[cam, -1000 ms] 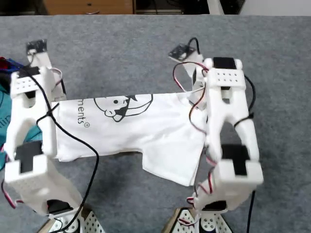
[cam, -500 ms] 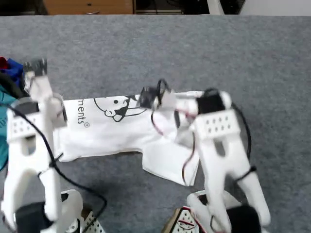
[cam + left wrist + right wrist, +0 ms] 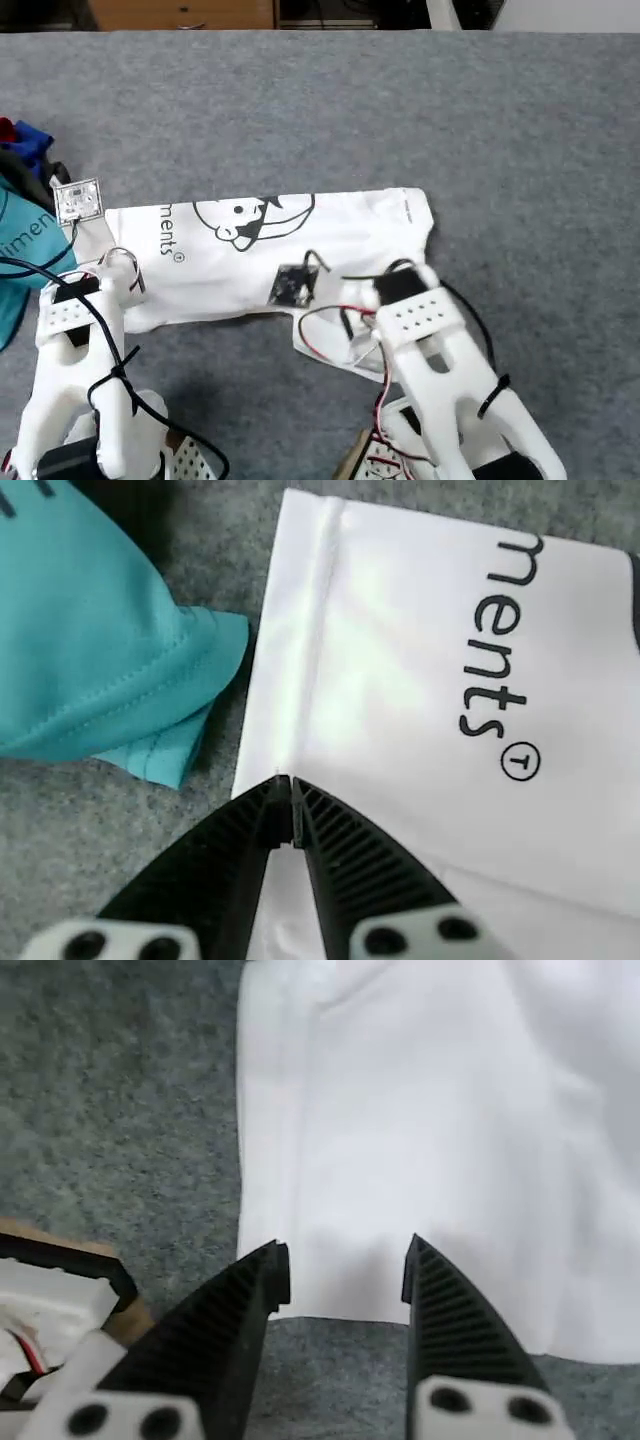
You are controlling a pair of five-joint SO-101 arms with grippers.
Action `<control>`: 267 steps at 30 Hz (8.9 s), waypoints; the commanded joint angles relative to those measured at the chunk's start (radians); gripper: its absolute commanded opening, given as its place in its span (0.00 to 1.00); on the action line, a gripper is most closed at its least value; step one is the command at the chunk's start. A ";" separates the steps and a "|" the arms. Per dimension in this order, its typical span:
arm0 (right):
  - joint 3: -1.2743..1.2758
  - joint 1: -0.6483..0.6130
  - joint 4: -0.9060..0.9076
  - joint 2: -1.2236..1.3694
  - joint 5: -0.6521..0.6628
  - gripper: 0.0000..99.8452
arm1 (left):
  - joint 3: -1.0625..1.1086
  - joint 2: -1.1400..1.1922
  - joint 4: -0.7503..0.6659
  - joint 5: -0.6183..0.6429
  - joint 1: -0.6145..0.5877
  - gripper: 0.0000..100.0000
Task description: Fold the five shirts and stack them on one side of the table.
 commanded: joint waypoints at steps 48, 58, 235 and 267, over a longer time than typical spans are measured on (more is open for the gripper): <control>-0.194 0.022 -0.103 0.380 -0.086 0.00 | -0.005 -0.025 -0.018 -0.008 -0.002 0.02; -0.584 0.041 0.126 0.515 0.048 0.00 | -0.005 -0.025 -0.020 -0.005 -0.002 0.02; -1.129 -0.010 0.011 0.894 0.216 0.02 | -0.008 -0.025 -0.021 -0.008 0.020 0.02; -0.714 -0.051 0.081 0.591 0.089 0.01 | -0.005 -0.033 -0.021 -0.005 0.021 0.02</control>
